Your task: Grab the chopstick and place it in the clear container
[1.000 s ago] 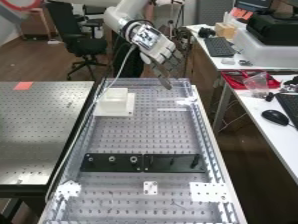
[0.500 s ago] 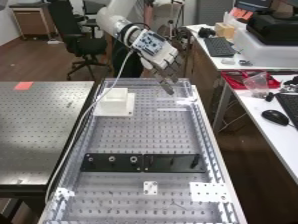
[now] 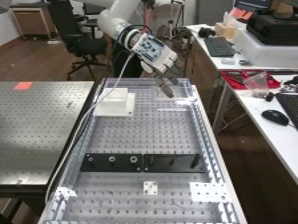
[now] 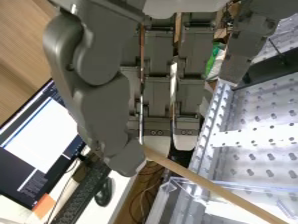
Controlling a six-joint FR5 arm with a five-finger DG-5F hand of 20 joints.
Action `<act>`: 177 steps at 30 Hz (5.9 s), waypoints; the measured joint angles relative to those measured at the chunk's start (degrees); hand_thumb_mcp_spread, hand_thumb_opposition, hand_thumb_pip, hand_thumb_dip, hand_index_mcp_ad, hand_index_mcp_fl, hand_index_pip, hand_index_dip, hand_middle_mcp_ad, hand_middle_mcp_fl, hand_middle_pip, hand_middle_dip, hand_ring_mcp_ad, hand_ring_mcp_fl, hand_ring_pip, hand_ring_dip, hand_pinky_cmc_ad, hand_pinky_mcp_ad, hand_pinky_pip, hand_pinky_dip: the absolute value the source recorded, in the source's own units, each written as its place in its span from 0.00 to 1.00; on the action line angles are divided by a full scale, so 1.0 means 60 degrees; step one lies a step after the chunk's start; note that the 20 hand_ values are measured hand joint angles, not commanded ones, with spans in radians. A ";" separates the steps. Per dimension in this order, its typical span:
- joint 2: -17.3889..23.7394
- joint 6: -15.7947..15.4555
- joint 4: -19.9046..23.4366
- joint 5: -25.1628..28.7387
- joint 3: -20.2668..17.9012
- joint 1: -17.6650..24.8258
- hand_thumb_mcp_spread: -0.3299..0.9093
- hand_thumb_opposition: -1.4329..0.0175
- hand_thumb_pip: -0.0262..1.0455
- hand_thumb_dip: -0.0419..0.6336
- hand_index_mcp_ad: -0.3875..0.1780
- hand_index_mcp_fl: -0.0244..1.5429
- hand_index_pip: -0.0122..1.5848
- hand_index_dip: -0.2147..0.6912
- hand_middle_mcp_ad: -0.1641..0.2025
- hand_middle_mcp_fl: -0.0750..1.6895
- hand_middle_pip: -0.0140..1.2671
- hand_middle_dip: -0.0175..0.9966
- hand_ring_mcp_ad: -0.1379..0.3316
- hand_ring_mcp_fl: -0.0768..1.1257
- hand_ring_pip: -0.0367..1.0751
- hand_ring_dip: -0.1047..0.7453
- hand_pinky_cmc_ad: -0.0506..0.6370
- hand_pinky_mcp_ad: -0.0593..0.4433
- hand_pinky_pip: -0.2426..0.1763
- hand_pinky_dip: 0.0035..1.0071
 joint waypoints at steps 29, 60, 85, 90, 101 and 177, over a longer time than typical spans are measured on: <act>-0.1001 0.0469 -0.1715 -0.0819 0.1230 -0.0193 0.77 0.25 0.52 0.50 0.60 0.59 0.66 0.25 0.44 0.65 0.46 0.65 0.31 0.90 0.12 0.74 0.60 0.74 0.70 0.25; -0.1273 -0.0072 -0.1967 -0.0876 0.1763 -0.0183 0.71 0.22 0.51 0.45 0.60 0.58 0.74 0.27 0.44 0.67 0.63 0.64 0.30 0.82 0.10 0.71 0.64 0.74 0.55 0.41; -0.1119 -0.0564 -0.1749 -0.1270 0.1500 -0.0260 0.62 0.38 0.71 0.53 0.59 0.32 0.68 0.19 0.45 0.40 0.51 0.56 0.37 0.43 0.16 0.66 0.65 0.77 0.37 0.55; -0.0997 -0.1291 -0.1391 -0.1240 0.1639 -0.0256 0.61 0.40 0.71 0.53 0.59 0.27 0.66 0.19 0.45 0.35 0.49 0.56 0.37 0.38 0.15 0.64 0.65 0.76 0.32 0.56; -0.0444 -0.2347 -0.0341 -0.1021 0.1446 -0.0214 0.59 0.42 0.71 0.53 0.59 0.24 0.61 0.19 0.45 0.33 0.42 0.54 0.39 0.33 0.17 0.63 0.67 0.77 0.28 0.59; 0.4232 -1.2788 0.6467 -0.6786 -0.4120 -0.3990 0.28 0.44 0.61 0.06 0.56 0.03 0.05 0.48 0.59 0.05 0.12 0.31 0.67 0.07 0.12 0.32 0.76 0.84 0.28 0.21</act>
